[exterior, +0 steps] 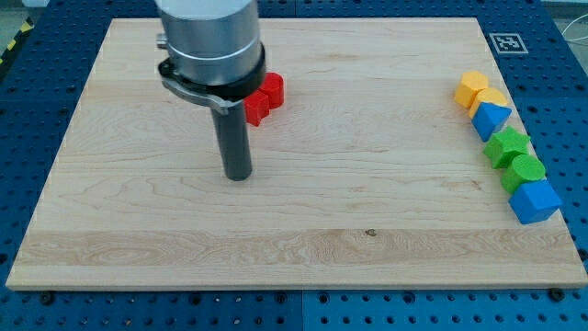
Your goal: Slide the red star along with red circle a bit right
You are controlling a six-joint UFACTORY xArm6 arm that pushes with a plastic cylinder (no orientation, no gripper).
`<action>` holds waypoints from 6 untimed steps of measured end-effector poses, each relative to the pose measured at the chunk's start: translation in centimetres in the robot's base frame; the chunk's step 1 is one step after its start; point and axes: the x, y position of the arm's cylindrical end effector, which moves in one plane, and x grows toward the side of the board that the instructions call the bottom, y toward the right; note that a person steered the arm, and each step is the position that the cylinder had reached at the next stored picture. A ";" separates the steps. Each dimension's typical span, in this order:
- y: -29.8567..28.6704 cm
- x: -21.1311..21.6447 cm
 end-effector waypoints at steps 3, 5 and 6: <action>-5.5 -4.6; -1.6 -6.0; -1.0 -6.6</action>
